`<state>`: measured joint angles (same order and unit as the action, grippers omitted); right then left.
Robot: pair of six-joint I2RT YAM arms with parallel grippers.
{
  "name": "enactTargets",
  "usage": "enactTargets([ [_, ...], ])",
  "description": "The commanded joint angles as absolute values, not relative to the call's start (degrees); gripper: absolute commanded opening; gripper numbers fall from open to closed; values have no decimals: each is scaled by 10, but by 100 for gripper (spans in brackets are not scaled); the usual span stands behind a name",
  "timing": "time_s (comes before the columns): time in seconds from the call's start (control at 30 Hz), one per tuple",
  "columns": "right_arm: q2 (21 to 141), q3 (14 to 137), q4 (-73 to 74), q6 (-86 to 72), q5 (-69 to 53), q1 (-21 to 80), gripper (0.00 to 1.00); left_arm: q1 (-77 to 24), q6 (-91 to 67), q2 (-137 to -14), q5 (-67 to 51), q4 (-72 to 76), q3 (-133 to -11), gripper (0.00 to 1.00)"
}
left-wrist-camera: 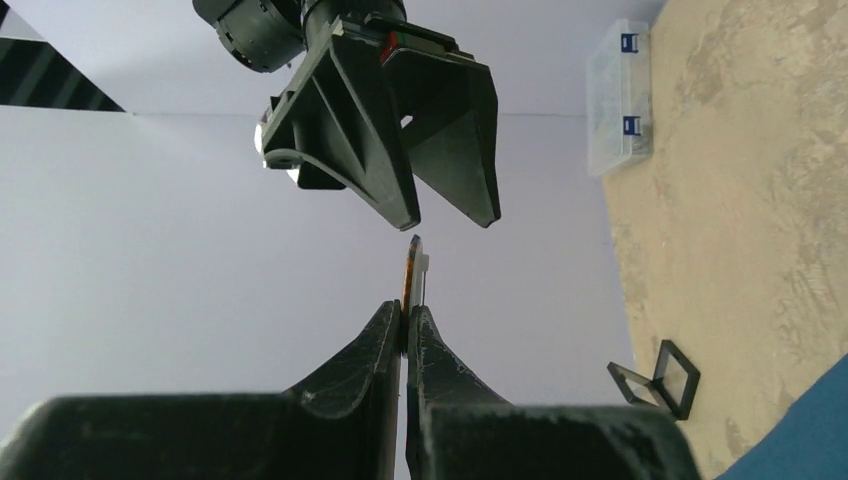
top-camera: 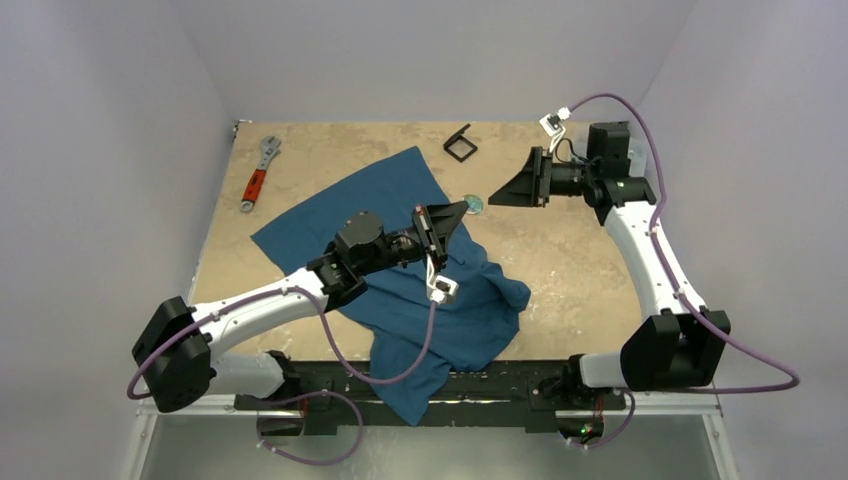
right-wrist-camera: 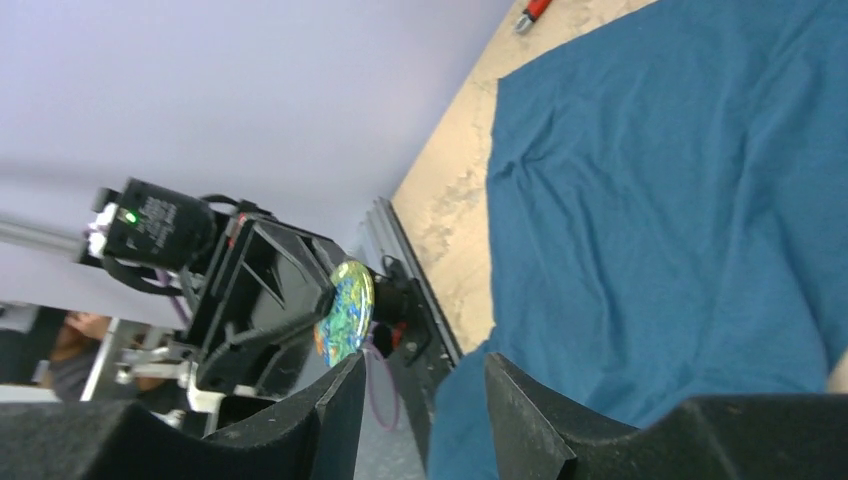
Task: Remove the brooch from the garment
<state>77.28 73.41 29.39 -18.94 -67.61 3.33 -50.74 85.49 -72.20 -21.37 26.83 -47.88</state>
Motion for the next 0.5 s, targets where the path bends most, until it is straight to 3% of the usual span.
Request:
enactTargets([
  [0.0, 778, 733, 203, -292, -745, 32, 50, -518, 908, -734, -192, 337, -467, 0],
  [0.47, 785, 709, 197, -306, -754, 34, 47, -533, 916, -741, -184, 340, -465, 0],
])
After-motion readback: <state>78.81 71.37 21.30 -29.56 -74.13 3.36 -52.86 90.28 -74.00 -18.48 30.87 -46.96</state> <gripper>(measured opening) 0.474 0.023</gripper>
